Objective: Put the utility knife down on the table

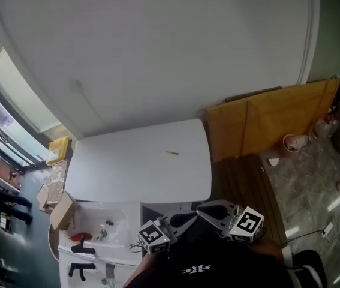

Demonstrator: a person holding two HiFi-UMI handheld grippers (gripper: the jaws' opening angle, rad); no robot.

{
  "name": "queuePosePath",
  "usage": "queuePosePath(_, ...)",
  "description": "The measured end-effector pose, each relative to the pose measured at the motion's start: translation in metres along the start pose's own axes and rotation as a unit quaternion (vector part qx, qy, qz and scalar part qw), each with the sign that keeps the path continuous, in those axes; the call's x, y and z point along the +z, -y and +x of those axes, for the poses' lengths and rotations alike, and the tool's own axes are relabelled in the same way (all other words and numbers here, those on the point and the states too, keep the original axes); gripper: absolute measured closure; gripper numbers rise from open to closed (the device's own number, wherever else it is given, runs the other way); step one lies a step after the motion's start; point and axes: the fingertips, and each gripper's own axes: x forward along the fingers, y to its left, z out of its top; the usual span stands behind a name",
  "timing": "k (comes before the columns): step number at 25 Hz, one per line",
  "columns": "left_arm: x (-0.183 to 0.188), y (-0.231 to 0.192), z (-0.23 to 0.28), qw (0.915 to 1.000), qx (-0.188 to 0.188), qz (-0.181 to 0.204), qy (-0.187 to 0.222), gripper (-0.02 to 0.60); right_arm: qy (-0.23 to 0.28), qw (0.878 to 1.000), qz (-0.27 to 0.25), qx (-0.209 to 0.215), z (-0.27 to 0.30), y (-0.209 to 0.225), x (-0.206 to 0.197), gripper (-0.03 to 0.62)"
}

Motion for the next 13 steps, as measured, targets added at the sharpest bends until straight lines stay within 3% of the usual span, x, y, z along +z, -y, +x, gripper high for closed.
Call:
queuePosePath(3,-0.011,-0.001,-0.013,1.0000,0.002,0.006,-0.003,0.577,0.004,0.999,-0.039,-0.011,-0.002,-0.007,0.018,0.591)
queuePosePath(8,-0.023,0.001,-0.017,0.9999,-0.002,0.010,-0.010,0.577,0.034,0.999,0.006,0.003,-0.005,-0.017,0.020,0.591)
queuePosePath(13,-0.014,0.007,-0.004,0.9999,-0.008,-0.014,0.002,0.576,0.010,0.999,-0.023,0.019,-0.007,-0.028,0.013,0.591)
